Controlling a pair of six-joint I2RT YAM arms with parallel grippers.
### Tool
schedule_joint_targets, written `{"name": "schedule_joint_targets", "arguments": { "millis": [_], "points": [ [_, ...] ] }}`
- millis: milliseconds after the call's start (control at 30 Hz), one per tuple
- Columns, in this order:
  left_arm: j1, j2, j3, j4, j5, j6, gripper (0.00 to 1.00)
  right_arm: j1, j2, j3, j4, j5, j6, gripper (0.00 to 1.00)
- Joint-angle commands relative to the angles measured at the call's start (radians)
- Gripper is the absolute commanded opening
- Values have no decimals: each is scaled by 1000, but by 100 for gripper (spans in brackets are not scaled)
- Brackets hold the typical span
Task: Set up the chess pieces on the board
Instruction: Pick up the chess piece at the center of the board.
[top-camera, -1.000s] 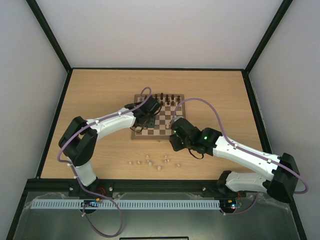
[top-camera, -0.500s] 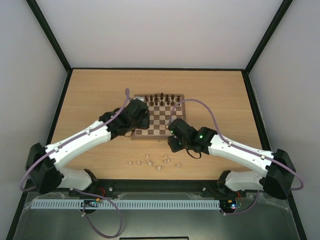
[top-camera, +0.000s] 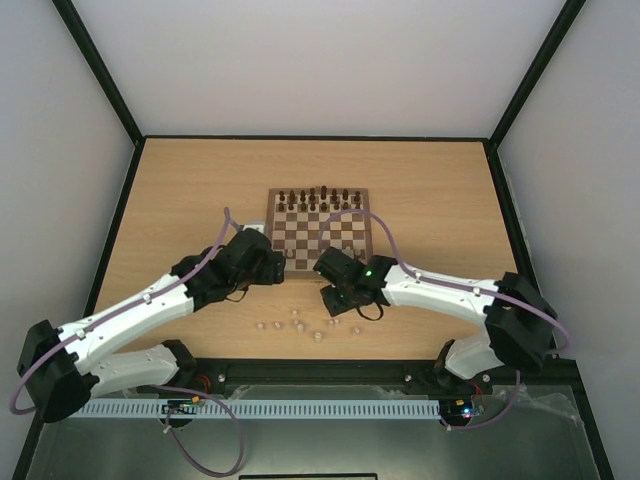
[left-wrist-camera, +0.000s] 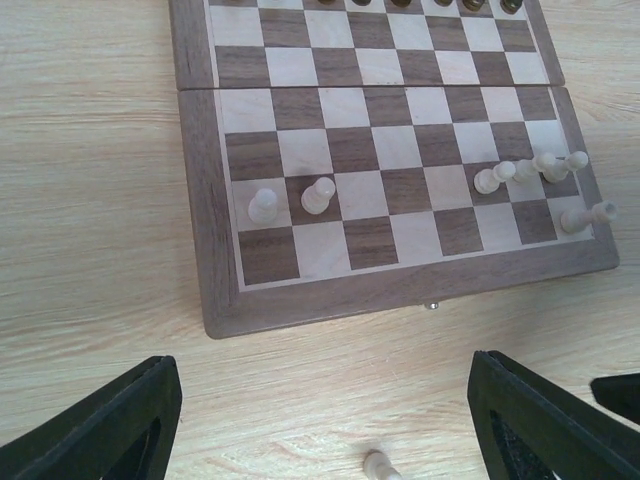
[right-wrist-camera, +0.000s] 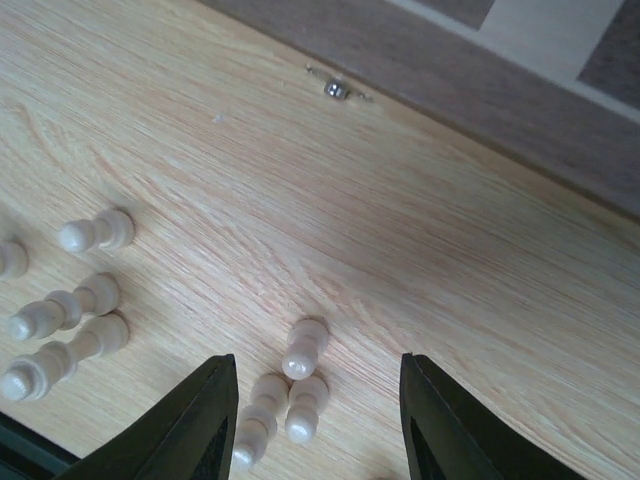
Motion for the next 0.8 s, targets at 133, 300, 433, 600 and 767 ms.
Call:
{"name": "schedule_joint_targets", "arguments": {
  "millis": [133, 300, 433, 600, 767],
  "points": [
    [-6, -72, -80, 45, 36, -12, 83, 16, 109, 43, -27, 9, 40, 44],
    [-5, -86, -92, 50, 39, -2, 84, 19, 153, 60, -30, 6, 47, 37],
    [-5, -94, -100, 51, 34, 1, 84, 30, 175, 63, -33, 5, 48, 36],
    [-4, -89, -103, 53, 36, 3, 84, 43, 199, 67, -39, 8, 49, 32],
    [-4, -88, -108, 58, 36, 2, 84, 43, 214, 69, -44, 15, 46, 27]
  ]
}}
